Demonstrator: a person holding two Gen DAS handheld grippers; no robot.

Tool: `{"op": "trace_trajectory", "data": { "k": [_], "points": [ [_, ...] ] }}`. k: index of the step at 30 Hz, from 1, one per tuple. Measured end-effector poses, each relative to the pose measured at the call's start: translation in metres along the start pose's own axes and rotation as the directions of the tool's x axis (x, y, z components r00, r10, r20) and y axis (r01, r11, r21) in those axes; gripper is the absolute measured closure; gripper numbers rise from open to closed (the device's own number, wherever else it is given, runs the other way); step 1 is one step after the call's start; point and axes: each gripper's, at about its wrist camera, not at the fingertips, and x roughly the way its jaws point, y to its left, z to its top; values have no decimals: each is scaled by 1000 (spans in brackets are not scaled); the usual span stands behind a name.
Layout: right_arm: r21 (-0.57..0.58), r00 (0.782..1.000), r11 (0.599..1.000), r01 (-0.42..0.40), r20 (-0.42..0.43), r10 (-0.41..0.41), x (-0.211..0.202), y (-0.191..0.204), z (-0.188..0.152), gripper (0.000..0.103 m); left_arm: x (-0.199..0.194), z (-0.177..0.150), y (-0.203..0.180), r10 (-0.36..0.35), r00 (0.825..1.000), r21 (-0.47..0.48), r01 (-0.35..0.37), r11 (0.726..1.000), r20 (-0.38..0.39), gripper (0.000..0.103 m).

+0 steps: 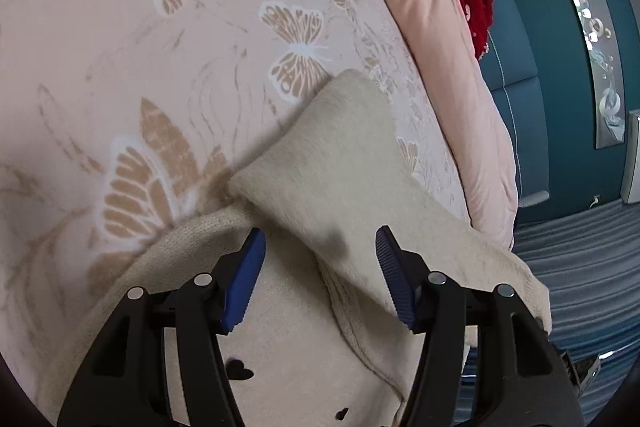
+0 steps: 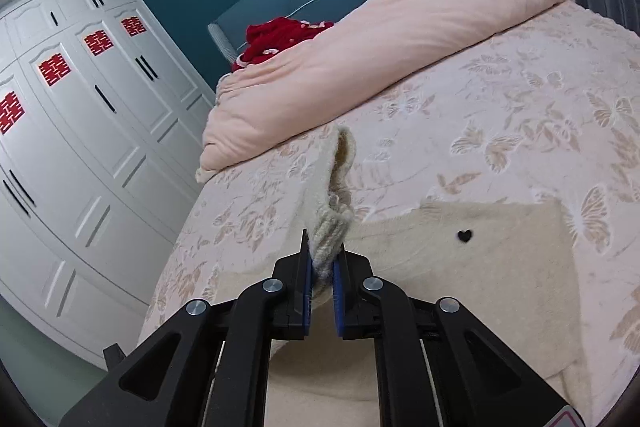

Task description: Fold small clothes

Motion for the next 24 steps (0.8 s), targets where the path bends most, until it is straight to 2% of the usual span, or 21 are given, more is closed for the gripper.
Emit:
{"op": "trace_trajectory", "data": {
  "k": [2,5,6,9,11,13,15,18,21,23,24],
  "points": [
    [39,995,998,46,-86,-43,19,-32,-6,95,16,3,6,58,998,-9,-58,998,2,50],
    [67,959,984,164,-243,-143,54,-84,-42,95,27,3,10,123,992,22,-123,992,32,66],
    [71,954,981,183,-256,-159,57,-96,-51,95,27,2,8,141,989,35,-142,989,42,70],
    [187,977,977,103,-201,-65,41,-116,-61,95,22,-1,5,162,984,67,-167,984,80,76],
    [215,988,974,76,-145,-45,27,-123,-64,95,25,0,7,182,979,82,-189,978,89,81],
    [214,982,967,136,-155,-104,29,-137,-75,95,29,-3,9,196,975,110,-207,972,105,82],
    [237,958,952,195,-256,-132,50,-160,-92,96,31,-10,4,220,965,170,-242,955,141,82],
    [216,969,962,164,-218,-117,43,-158,-91,93,34,-23,-3,245,947,276,-297,914,208,81],
    [166,963,959,232,-178,-202,22,-145,-86,86,35,-39,-5,222,931,400,-329,856,290,81],
    [131,957,949,286,-87,-277,2,-131,-82,85,32,-41,1,177,937,399,-292,869,301,80],
    [114,964,958,264,-57,-259,-2,-122,-79,85,31,-40,3,160,941,390,-273,879,298,80]
  ]
}}
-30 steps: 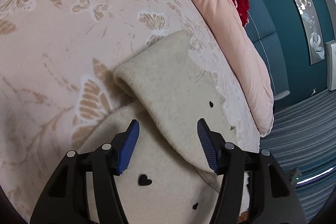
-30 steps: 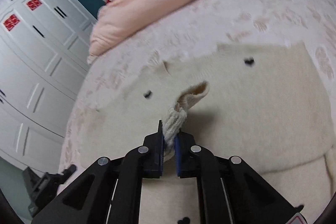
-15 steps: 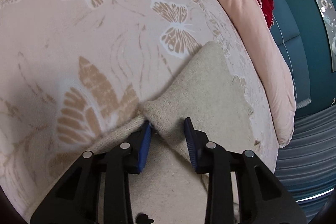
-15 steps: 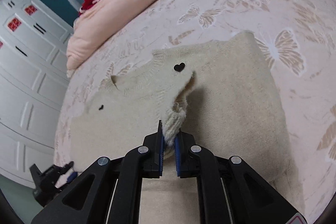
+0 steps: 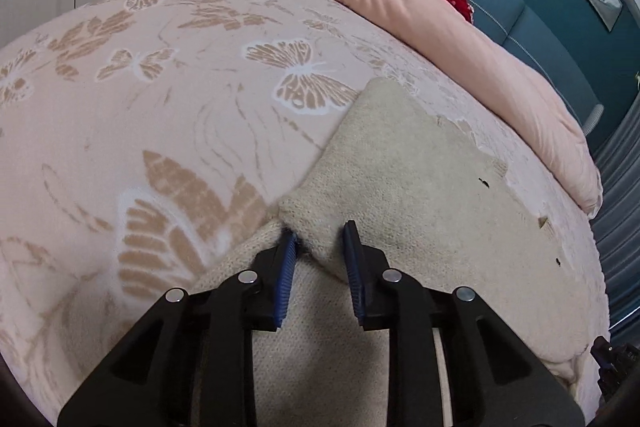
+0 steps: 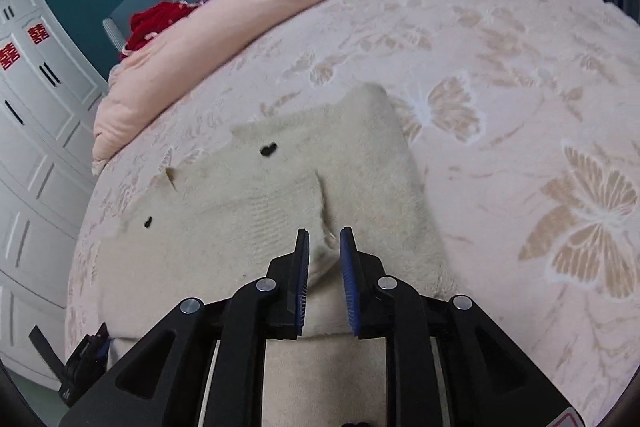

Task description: Fold small clothes

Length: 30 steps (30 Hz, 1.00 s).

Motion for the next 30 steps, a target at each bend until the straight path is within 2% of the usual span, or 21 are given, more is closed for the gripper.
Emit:
{"op": "trace_trajectory", "data": {
  "k": [1,3,6,11,12,15,17,20,22,23,24,26,28,29,30],
  "points": [
    [-35,999,999,-40,-11,40,0,14,1,85,0,0,1,-11,1000,-7,11,1000,7,80],
    [-137,991,984,-111,-94,98,15,52,0,86,-1,-2,0,-13,1000,1,13,1000,21,80],
    [-226,955,943,-246,-223,196,50,111,-17,86,0,-4,-3,-1,999,18,0,1000,33,80],
    [-322,910,890,-324,-362,200,118,202,-61,86,2,-9,-4,11,998,39,-13,999,59,80],
    [-341,907,881,-329,-374,194,128,219,-69,83,3,-10,-4,12,998,42,-14,999,62,80],
    [-425,934,861,-280,-328,142,145,252,-79,82,4,-11,-4,10,998,44,-13,999,69,80],
    [-417,933,865,-278,-332,140,153,258,-72,83,4,-12,-4,7,997,45,-10,999,73,80],
    [-319,917,892,-319,-340,206,141,238,-50,92,4,-12,-1,-10,997,34,7,999,75,80],
    [-330,944,909,-256,-289,160,128,208,-42,92,4,-12,0,-16,997,29,14,999,76,80],
    [-333,955,918,-213,-269,124,124,183,-39,98,4,-12,1,-19,997,27,17,999,76,80],
    [-309,956,929,-205,-267,122,121,155,-34,103,4,-12,1,-20,997,27,18,999,75,80],
    [-186,949,957,-223,-263,171,109,90,-19,103,3,-12,1,-21,997,26,19,999,76,79],
    [-55,960,980,-191,-219,175,89,37,-4,103,3,-12,1,-19,997,27,17,999,75,79],
    [-2,974,993,-121,-191,119,77,17,2,103,3,-12,1,-15,997,29,12,999,74,79],
    [30,981,995,-95,-168,99,65,4,6,103,3,-12,0,-10,997,32,8,999,73,79]
  ]
}}
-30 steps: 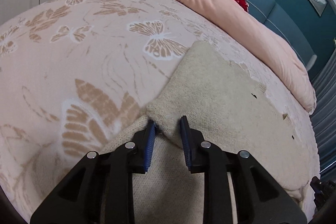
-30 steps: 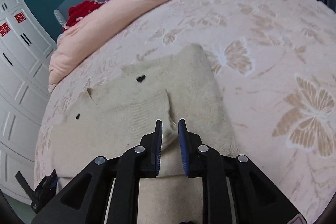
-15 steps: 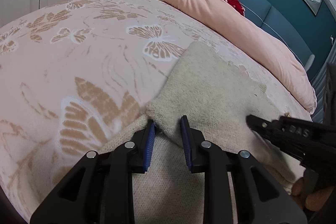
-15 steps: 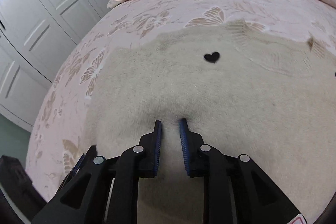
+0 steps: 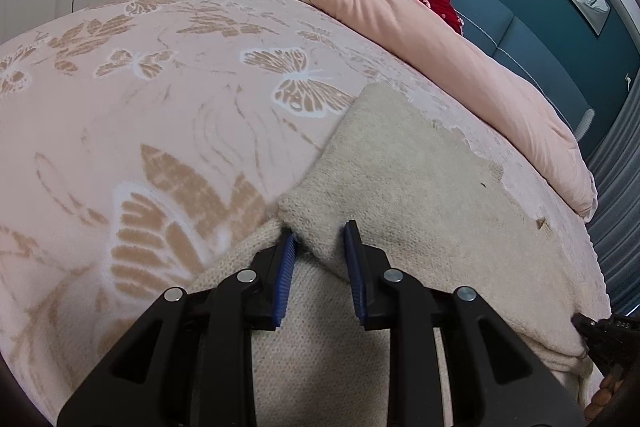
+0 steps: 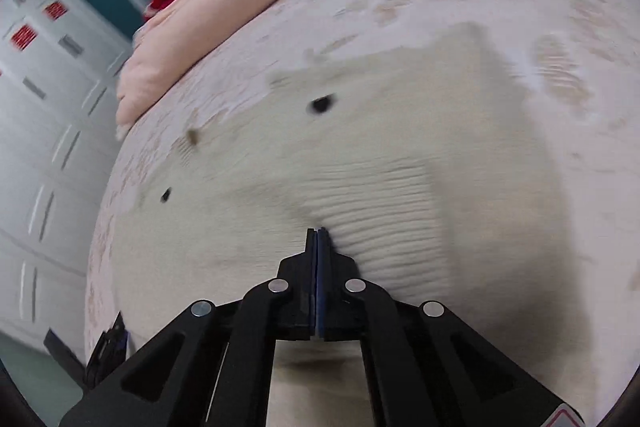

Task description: Fold small clothes

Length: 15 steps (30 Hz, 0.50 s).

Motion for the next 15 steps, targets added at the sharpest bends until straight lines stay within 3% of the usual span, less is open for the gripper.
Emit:
{"op": "trace_trajectory", "data": {
  "k": [3,5,7,9,11,13,14,15],
  "points": [
    [-11,1000,1000,13,20,-13,-20,-15,-1,101,0,0,-2,12,1000,9,-12,1000,-2,79],
    [-93,995,991,93,-34,-96,-5,-21,-6,103,1,0,-4,21,1000,16,-21,1000,-4,79],
    [-48,996,995,92,-10,-93,-16,-28,-7,103,1,1,-6,33,999,23,-33,999,-9,79],
    [1,993,993,117,15,-117,-40,-28,-14,90,0,3,-9,44,999,31,-43,999,-22,79],
    [-15,994,995,100,43,-99,-73,-26,-36,87,-4,8,-10,46,997,40,-44,998,-60,79],
    [-39,992,993,115,51,-113,-105,-35,-65,63,-18,9,-11,34,991,83,-23,996,-132,68],
    [-48,990,990,131,52,-128,-121,-42,-83,47,-31,5,-11,26,984,117,-6,993,-176,53],
    [-49,988,988,146,55,-143,-138,-54,-104,39,-48,-1,-8,22,977,148,10,989,-212,35]
  ]
}}
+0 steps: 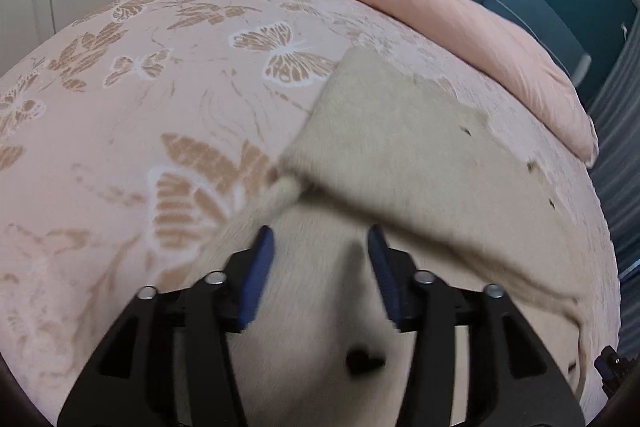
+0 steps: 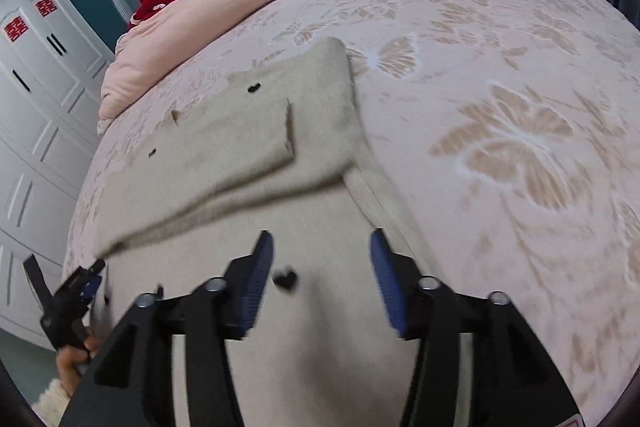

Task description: Fold small clothes

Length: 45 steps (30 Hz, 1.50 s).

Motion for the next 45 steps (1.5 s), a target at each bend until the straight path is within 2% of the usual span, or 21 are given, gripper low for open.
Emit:
{"op": "trace_trajectory", "data": {
  "k": [2,3,6,8,9,11,12,15,17,19,21,25,26,28,30,31,32,35,39,42,45],
  "points": [
    [0,999,1000,8,-34,-8,-26,-28,-41,37,-38,-28,9,-25,999,36,26,999,-28,17],
    [9,998,1000,16,-57,-15,-37,-42,-61,36,-60,-44,18,-28,999,43,29,999,-31,12],
    [122,991,992,5,-135,11,-64,-85,-118,35,-109,-93,51,-22,997,28,24,999,-74,10],
    [188,990,981,-40,-126,65,-80,-99,-143,34,-128,-124,77,-18,992,-30,14,999,-123,10],
    [200,990,978,-50,-118,75,-87,-100,-152,29,-136,-139,89,-32,990,-57,24,998,-135,10],
    [192,988,980,-57,-130,83,-89,-95,-162,26,-156,-158,95,-31,996,-35,28,999,-85,10],
    [183,988,981,-57,-131,82,-89,-90,-164,25,-160,-164,93,-23,995,-24,21,999,-92,8],
    [166,983,980,-114,-126,135,-82,-75,-162,25,-160,-166,85,-44,991,-46,39,998,-126,5],
    [172,978,974,-145,-125,168,-73,-65,-157,25,-154,-160,81,-94,985,-96,81,992,-143,5],
    [199,976,967,-157,-120,183,-64,-58,-152,24,-146,-152,80,-102,985,-158,80,984,-138,5],
    [230,974,958,-170,-108,199,-55,-52,-146,19,-137,-143,78,-99,988,-189,74,979,-122,5],
    [295,970,936,-194,-84,228,-43,-49,-135,19,-121,-124,62,-95,985,-180,68,981,-144,5],
    [307,970,932,-193,-81,227,-40,-49,-132,19,-118,-121,58,-115,981,-177,86,980,-158,8],
    [327,973,927,-182,-77,218,-37,-50,-127,38,-113,-115,49,-149,970,-165,118,979,-193,32],
    [328,974,931,-158,-105,203,-34,-50,-123,91,-111,-112,40,-123,966,-126,95,987,-230,69],
    [334,970,928,-165,-115,214,-33,-50,-121,90,-111,-110,38,-122,963,-124,94,988,-239,79],
    [338,969,925,-176,-105,223,-37,-50,-121,91,-113,-109,38,-133,959,-134,102,986,-248,94],
    [288,972,936,-202,-56,227,-61,-44,-116,92,-133,-106,45,-184,954,-192,139,971,-239,95],
    [208,966,945,-251,-15,259,-101,-35,-116,93,-182,-101,43,-205,957,-115,185,976,-207,97],
    [146,966,957,-250,-25,256,-128,-36,-123,94,-219,-107,45,-225,954,-89,212,973,-199,97],
    [65,965,968,-241,-93,246,-154,-45,-140,94,-256,-125,51,-242,946,-41,239,970,-218,97]
  ]
}}
